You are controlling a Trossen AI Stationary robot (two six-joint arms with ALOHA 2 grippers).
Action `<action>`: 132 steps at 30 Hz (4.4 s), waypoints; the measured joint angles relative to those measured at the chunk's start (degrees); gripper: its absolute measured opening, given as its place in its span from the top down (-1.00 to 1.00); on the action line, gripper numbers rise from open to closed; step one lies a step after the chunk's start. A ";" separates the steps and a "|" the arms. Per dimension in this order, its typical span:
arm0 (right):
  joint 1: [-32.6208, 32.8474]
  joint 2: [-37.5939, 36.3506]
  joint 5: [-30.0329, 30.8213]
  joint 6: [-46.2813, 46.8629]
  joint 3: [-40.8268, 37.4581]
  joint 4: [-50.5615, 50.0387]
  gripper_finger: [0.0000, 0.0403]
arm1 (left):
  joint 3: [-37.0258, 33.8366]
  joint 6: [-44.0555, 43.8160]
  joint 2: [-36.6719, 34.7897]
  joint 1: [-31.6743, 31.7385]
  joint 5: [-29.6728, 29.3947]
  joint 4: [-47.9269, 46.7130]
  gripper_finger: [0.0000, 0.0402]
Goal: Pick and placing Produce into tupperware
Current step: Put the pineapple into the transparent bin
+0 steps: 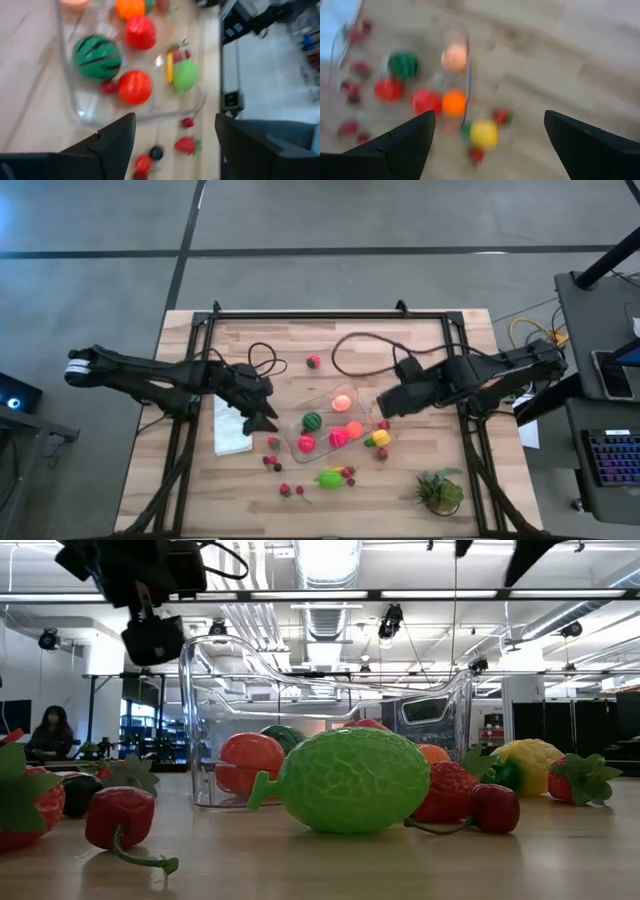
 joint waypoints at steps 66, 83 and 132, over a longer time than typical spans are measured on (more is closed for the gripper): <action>16.06 -16.32 -0.28 46.65 -43.40 35.28 -0.81 | 0.17 -6.05 0.09 -0.04 -18.73 -10.72 -0.28; 14.93 -15.95 8.23 8.21 -44.28 43.53 -0.81 | 0.17 -0.95 4.53 -0.04 -19.28 -10.47 -0.28; 14.82 14.02 3.28 -39.68 -31.33 39.28 -0.80 | 0.12 0.25 4.42 -0.07 -19.39 -10.51 -0.28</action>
